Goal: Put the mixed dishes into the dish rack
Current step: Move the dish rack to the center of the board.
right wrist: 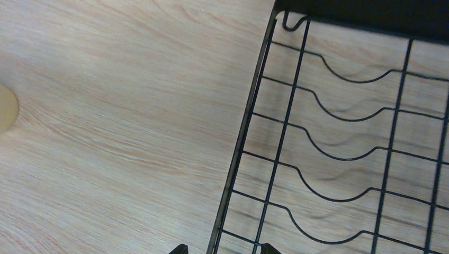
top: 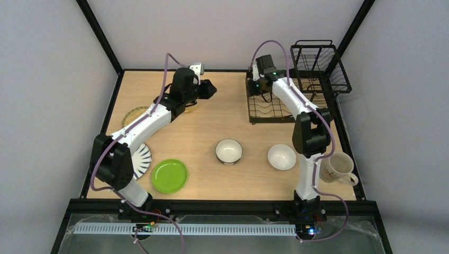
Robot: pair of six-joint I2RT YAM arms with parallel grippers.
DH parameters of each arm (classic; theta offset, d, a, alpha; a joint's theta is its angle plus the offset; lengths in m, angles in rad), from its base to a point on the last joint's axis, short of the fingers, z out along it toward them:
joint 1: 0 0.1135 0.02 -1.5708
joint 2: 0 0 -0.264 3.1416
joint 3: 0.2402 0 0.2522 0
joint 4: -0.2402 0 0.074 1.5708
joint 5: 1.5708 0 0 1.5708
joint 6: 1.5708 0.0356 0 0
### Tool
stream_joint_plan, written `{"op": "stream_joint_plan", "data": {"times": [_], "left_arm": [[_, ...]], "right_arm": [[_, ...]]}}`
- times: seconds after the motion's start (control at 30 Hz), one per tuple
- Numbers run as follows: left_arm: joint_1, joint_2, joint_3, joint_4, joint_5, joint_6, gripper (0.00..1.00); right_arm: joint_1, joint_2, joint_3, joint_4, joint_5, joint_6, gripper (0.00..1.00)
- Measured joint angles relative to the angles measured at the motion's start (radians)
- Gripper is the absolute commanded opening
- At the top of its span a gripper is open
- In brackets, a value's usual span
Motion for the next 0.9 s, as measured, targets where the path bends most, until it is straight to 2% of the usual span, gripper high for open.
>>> {"op": "stream_joint_plan", "data": {"times": [0.57,0.7,0.9], "left_arm": [[0.000,0.015,0.000,0.000,0.000,0.003,0.99],[0.000,0.019,0.000,0.001,0.001,0.007,0.99],[0.002,0.028,-0.001,0.002,0.006,0.010,0.99]], "right_arm": [[0.013,0.148,0.051,0.000,-0.031,-0.003,0.77],[0.013,0.174,0.076,-0.001,-0.031,-0.004,0.73],[0.013,0.216,0.098,-0.001,-0.030,-0.010,0.61]]}}
